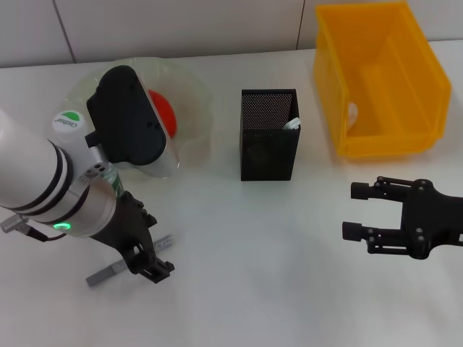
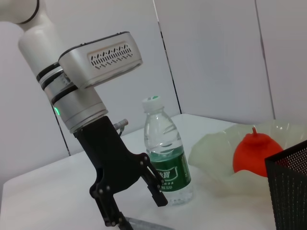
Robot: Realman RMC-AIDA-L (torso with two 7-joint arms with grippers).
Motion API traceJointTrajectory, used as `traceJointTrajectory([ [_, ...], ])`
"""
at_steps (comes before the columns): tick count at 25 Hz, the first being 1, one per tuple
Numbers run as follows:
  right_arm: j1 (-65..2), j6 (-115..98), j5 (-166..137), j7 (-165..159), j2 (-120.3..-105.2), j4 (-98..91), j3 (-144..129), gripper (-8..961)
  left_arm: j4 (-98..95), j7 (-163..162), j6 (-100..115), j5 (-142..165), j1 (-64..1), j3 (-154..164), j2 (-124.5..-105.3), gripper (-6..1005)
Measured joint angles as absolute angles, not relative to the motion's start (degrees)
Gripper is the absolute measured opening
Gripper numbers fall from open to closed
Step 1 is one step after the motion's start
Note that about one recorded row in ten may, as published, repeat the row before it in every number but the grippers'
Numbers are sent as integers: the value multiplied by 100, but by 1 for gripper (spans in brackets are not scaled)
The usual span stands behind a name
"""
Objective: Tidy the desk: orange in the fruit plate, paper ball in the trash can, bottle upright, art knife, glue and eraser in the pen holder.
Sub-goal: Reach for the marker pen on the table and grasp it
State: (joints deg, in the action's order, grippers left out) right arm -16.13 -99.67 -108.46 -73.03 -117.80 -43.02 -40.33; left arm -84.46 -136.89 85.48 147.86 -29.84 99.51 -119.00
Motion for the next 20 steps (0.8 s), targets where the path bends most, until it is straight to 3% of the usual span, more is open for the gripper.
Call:
traceJointTrajectory([
  [20, -1643, -9966, -10852, -7176, -11764, -4019, -4034, 756, -8046, -14136, 8668, 14958, -3434, 10125, -11918, 712],
])
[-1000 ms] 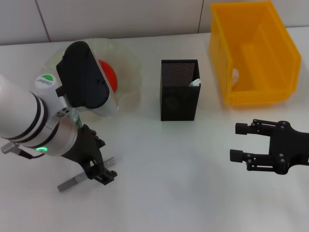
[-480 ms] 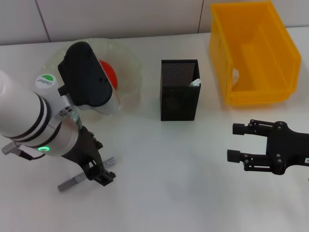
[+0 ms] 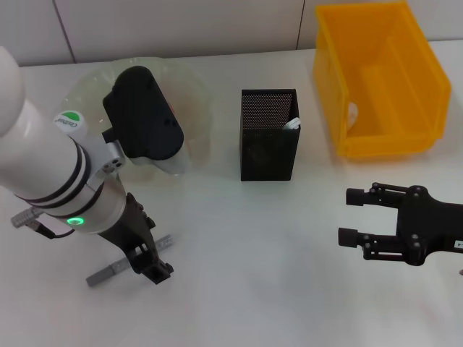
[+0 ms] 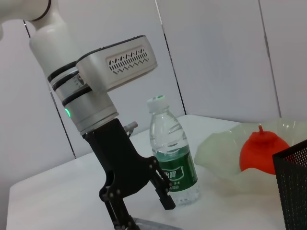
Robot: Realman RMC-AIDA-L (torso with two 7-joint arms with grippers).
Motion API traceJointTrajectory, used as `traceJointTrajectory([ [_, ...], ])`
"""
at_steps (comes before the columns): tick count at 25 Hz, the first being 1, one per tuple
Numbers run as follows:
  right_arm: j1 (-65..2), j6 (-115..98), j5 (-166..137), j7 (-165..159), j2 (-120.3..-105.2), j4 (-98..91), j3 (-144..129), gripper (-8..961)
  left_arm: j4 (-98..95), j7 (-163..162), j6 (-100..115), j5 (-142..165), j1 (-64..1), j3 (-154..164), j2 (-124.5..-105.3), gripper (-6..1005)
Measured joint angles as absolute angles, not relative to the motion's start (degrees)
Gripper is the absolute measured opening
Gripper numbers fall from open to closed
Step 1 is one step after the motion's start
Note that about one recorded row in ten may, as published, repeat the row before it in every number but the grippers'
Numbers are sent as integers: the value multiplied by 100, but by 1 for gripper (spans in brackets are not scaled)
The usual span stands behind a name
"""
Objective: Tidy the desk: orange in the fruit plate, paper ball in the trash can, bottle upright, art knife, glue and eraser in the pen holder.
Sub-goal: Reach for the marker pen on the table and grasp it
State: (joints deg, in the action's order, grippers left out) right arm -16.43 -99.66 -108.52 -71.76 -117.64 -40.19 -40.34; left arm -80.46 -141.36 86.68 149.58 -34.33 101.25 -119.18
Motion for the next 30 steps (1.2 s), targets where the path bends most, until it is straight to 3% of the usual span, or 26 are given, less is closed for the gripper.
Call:
traceJointTrajectory([
  [16, -1636, -9967, -10855, -7117, -11763, -3911, -4025, 752, -7685, -14129, 8623, 15151, -3681, 10343, -11917, 707],
  [30, -1608, -9967, -10854, -7117, -11810, -3879, -4025, 752, -7266, -14033, 8437, 15179, -3967, 10376, -11918, 620],
])
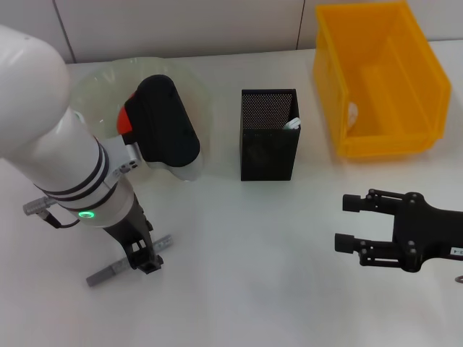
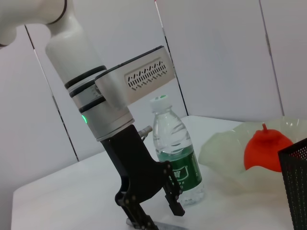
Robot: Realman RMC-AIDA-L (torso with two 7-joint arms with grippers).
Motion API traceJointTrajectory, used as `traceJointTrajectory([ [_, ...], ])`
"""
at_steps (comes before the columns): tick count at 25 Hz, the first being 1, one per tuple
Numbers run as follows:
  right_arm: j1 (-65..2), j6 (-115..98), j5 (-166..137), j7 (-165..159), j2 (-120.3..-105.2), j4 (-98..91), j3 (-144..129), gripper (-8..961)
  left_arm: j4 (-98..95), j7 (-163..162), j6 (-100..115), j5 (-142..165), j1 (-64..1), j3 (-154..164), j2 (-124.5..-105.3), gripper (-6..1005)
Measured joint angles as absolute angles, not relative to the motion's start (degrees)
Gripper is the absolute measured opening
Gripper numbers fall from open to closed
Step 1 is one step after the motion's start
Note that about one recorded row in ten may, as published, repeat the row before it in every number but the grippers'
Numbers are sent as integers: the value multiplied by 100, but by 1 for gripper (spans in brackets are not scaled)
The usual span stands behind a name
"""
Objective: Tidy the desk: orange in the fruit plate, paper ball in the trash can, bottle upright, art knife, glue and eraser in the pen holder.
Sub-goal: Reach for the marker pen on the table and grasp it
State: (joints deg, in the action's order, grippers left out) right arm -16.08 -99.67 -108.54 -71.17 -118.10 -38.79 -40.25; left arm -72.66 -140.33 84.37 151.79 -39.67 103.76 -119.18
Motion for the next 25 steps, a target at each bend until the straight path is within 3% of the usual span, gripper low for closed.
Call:
traceJointTrajectory([
  [25, -1653, -9967, -10839, -7118, -11813, -3859, -4025, 752, -7248, -13992, 8462, 15235, -4001, 10427, -11918, 427],
])
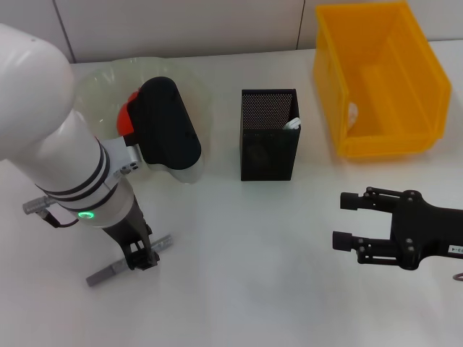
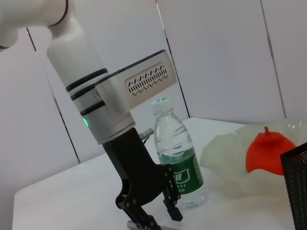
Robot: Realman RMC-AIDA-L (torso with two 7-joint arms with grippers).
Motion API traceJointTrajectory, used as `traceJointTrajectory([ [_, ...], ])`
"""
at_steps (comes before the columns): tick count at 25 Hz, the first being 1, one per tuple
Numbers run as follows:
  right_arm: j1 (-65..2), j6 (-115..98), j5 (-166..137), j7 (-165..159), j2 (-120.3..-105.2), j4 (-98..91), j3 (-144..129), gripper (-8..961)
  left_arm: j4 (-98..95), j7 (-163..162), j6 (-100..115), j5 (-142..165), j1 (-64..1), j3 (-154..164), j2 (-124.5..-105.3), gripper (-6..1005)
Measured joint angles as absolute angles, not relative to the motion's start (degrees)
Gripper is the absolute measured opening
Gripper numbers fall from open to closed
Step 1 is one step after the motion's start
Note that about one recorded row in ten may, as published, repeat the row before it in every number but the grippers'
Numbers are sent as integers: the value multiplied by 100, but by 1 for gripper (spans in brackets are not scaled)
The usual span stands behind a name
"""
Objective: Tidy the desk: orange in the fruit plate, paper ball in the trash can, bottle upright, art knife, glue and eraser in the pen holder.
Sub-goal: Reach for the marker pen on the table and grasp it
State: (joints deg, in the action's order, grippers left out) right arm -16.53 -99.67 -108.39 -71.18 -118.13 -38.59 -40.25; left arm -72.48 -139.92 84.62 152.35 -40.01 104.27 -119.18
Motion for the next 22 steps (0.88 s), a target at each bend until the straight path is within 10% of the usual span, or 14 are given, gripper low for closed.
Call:
traceJointTrajectory([
  [22, -1670, -9967, -10830, -7118, -11812, -3859, -4025, 752, -6961, -13992, 8478, 15165, -4187, 10480, -11918, 389],
])
